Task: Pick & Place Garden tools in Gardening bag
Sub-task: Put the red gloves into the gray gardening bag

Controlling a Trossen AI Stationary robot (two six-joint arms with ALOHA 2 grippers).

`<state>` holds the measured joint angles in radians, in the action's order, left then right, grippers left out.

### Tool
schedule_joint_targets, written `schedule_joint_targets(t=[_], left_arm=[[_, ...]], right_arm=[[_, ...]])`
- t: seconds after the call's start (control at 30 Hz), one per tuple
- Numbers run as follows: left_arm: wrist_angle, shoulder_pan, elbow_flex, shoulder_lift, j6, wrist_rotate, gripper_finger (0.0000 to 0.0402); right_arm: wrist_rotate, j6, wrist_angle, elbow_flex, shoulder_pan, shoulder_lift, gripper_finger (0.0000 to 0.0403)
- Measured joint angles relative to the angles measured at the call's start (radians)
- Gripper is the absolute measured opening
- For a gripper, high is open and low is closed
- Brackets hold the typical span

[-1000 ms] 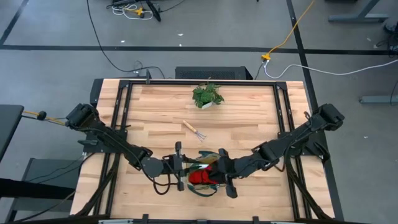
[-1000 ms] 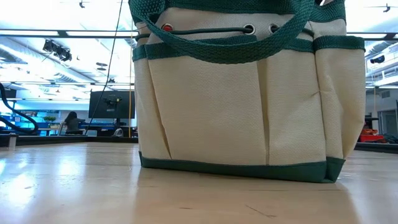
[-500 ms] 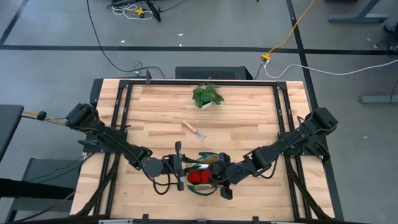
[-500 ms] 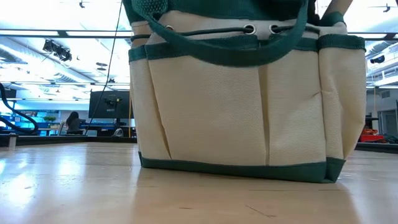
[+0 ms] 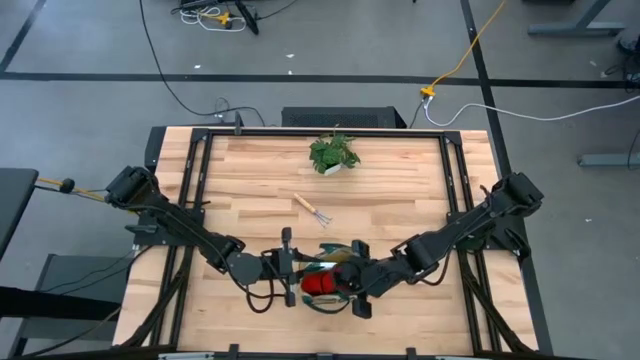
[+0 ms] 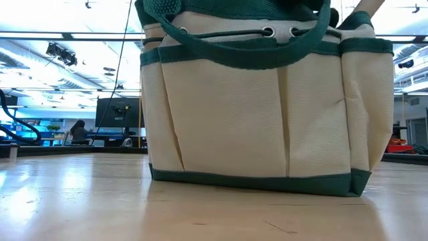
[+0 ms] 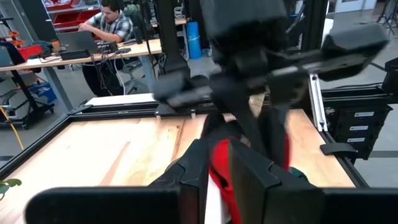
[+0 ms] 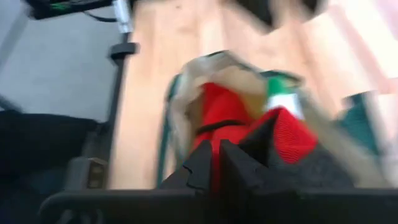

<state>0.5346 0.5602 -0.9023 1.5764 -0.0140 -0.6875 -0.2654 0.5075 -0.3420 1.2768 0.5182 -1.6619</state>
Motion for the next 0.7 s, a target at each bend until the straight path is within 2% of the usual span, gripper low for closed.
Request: schedule_joint_targets(t=[0.1, 0.17, 0.43, 0.7], left_arm=[[0.0, 0.0, 0.0, 0.0, 0.0, 0.014, 0.0067], [0.0, 0.0, 0.0, 0.0, 0.0, 0.025, 0.0067], [-0.001, 0.0, 0.0, 0.0, -0.001, 0.03, 0.0067], [0.0, 0.0, 0.0, 0.0, -0.001, 0.03, 0.0067]], right_arm=[[-0.074, -0.011, -0.095, 0.047, 0.0, 0.001, 0.0026], [-0.08, -0.003, -0.131, 0.049, 0.0, 0.001, 0.0021], [0.038, 0.074, -0.166, 0.049, 0.0, -0.078, 0.0017], [0.047, 0.087, -0.174, 0.049, -0.007, -0.098, 0.0017]])
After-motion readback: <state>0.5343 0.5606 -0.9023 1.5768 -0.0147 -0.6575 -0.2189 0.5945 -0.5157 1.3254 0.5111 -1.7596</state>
